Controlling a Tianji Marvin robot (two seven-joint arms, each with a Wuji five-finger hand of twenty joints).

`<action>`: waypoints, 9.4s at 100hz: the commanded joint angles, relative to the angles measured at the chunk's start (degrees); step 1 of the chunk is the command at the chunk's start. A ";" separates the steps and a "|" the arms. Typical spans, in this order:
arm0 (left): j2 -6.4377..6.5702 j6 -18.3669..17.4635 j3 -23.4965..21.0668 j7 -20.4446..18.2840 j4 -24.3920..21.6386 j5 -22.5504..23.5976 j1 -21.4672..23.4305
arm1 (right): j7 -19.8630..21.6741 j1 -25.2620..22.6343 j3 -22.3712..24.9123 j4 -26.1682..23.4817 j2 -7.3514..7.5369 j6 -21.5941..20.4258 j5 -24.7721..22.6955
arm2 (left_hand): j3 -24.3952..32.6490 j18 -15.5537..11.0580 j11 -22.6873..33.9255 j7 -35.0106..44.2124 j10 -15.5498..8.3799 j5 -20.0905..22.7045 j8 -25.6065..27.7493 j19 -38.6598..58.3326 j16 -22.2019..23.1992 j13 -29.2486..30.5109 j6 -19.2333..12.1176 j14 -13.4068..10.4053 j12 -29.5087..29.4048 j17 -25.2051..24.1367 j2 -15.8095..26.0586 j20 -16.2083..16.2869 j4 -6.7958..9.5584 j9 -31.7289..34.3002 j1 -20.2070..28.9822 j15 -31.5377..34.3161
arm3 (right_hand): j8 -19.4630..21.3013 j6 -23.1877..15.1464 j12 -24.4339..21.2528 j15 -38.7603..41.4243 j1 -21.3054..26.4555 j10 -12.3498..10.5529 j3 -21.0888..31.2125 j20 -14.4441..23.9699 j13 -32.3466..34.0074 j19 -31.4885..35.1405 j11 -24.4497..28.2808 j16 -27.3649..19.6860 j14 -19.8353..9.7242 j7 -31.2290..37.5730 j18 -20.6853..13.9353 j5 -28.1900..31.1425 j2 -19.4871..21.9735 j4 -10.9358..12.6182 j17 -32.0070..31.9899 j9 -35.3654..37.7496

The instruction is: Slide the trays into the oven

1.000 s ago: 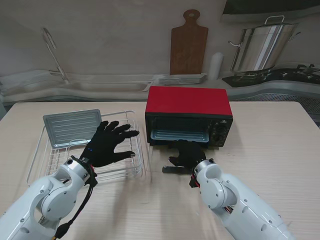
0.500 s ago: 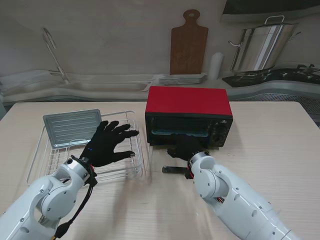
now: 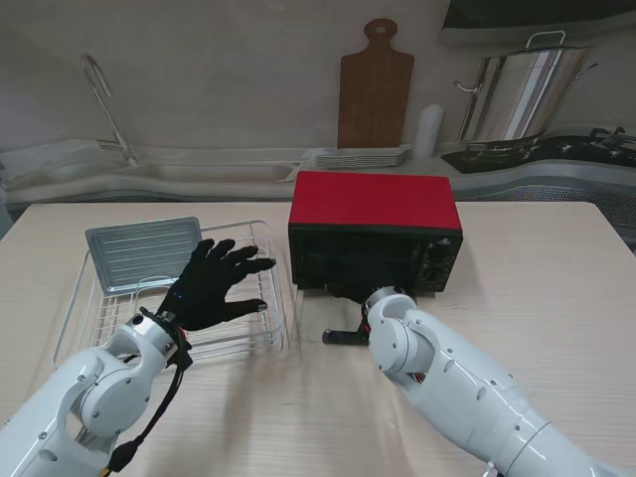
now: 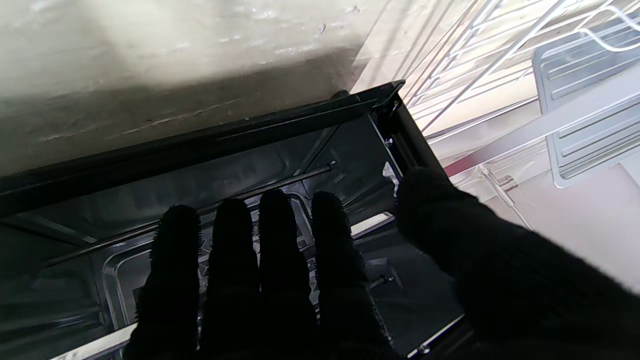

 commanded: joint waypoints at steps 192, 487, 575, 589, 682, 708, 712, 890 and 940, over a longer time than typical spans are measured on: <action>-0.77 4.56 -3.66 -2.00 0.52 -5.40 1.57 | 3.25 -23.79 15.59 -24.16 4.23 -11.73 -6.13 | -0.76 -1.16 -0.73 0.24 -0.42 -1.25 0.90 -0.50 -0.49 -1.93 1.12 -1.25 0.02 -0.30 1.50 1.97 1.17 -2.61 1.79 -0.74 | 1.01 -3.75 1.43 0.62 -2.27 -3.59 -2.77 0.53 -5.84 -0.65 0.94 0.80 -2.45 -0.02 -0.13 -7.82 2.24 1.83 -3.84 -6.99; 1.25 15.61 -18.33 -17.49 14.04 -14.05 -14.54 | 2.48 -28.44 19.77 -25.63 4.05 -16.48 -2.32 | 35.51 7.32 41.11 52.62 -3.04 21.20 50.82 63.38 31.29 32.53 -5.94 8.84 43.82 15.84 -11.74 11.81 -1.18 34.19 30.33 44.53 | -0.85 -3.96 0.68 -2.15 -1.23 -5.16 -2.63 -1.33 -9.22 -3.74 -0.13 -0.79 -5.48 0.51 -4.01 -10.10 1.80 1.82 -6.81 -10.05; 0.04 14.10 -13.81 -16.63 -8.04 -22.77 -2.05 | -5.00 -29.07 16.06 -25.16 1.60 -19.39 3.89 | 38.29 8.36 39.66 50.83 -2.59 21.55 50.41 64.42 29.96 35.06 -5.36 8.70 43.47 18.28 -13.31 11.96 -0.99 36.23 28.46 44.39 | 0.29 -1.37 2.77 2.94 -0.62 -4.46 -9.71 1.48 -11.80 1.07 6.10 2.07 -3.59 2.98 -2.39 -17.78 -1.19 -0.96 -2.08 -18.31; 0.29 12.59 -12.74 -17.81 -8.06 -23.72 -2.46 | -6.47 -28.61 14.85 -24.67 1.04 -19.99 4.95 | 38.21 8.36 39.59 50.81 -2.70 21.37 50.30 64.43 29.97 35.08 -5.36 8.52 43.65 18.28 -13.18 11.92 -1.05 36.16 28.43 44.38 | 0.41 -1.35 2.91 2.92 0.34 -4.59 -10.79 1.38 -12.25 0.79 6.79 2.04 -3.84 3.37 -2.79 -18.79 -2.23 -1.23 -2.05 -19.15; 0.95 9.28 -5.80 -21.13 -4.93 -27.17 -7.51 | -12.96 -27.16 11.52 -21.37 -2.96 -30.01 19.99 | 34.33 7.85 32.91 45.88 -0.42 19.20 44.82 62.71 26.88 33.10 -3.54 8.39 41.22 17.71 -14.61 10.70 -3.00 34.93 30.04 40.46 | 7.05 -11.37 0.25 11.91 28.37 -3.80 14.32 -15.94 28.98 16.47 0.52 3.13 2.95 12.50 1.81 26.61 -9.90 -10.69 35.51 28.69; 1.24 7.76 -6.55 -22.37 -4.97 -28.19 -7.26 | -13.04 -27.64 12.05 -22.45 -3.61 -28.19 25.08 | 34.35 5.53 14.55 26.63 2.55 10.51 18.98 51.29 12.41 22.65 3.10 6.31 24.73 10.56 -14.28 5.67 -2.34 22.61 20.35 24.68 | 8.41 -9.89 0.45 19.50 29.58 -0.71 16.05 -12.54 35.14 21.93 4.35 5.11 8.14 13.29 5.35 34.32 -13.59 -11.85 44.30 33.39; 1.31 7.51 -6.70 -22.72 -4.93 -28.57 -7.26 | -13.04 -27.69 12.10 -22.64 -3.71 -27.72 25.80 | 34.02 5.25 15.61 24.20 2.61 9.40 17.30 49.80 11.75 21.12 3.53 6.02 19.85 9.61 -12.63 5.65 -1.13 19.59 17.47 23.04 | 8.18 -9.51 0.22 19.67 29.61 -0.36 16.22 -12.63 35.55 22.06 4.36 5.18 8.52 13.30 6.01 34.71 -13.97 -11.75 44.83 33.75; 0.03 -0.57 -4.89 -6.21 -2.07 -4.64 -0.48 | -8.21 -32.15 33.68 -30.41 -4.76 6.63 55.11 | 1.95 1.92 1.33 -0.45 1.14 -0.49 -0.91 2.29 1.76 3.00 2.31 2.19 1.48 1.02 -0.31 4.55 0.29 1.17 -0.27 1.53 | 0.76 -2.40 0.56 23.34 30.08 7.02 17.31 -9.05 39.42 28.91 6.80 4.19 13.48 14.99 8.15 31.44 -15.56 -11.08 46.99 32.31; -0.04 -1.15 -3.14 -4.91 -0.28 -4.10 -1.80 | -13.99 -27.45 34.97 -25.93 -7.73 17.55 67.30 | 1.68 0.78 1.43 -0.59 0.92 -1.27 -0.89 0.31 1.49 2.01 1.65 1.45 1.41 0.36 0.09 4.83 0.43 0.47 -0.17 1.15 | 1.01 -2.45 1.04 23.56 30.23 6.84 17.03 -9.19 38.96 28.30 7.99 3.97 13.26 15.01 8.32 31.22 -14.95 -11.44 46.83 31.45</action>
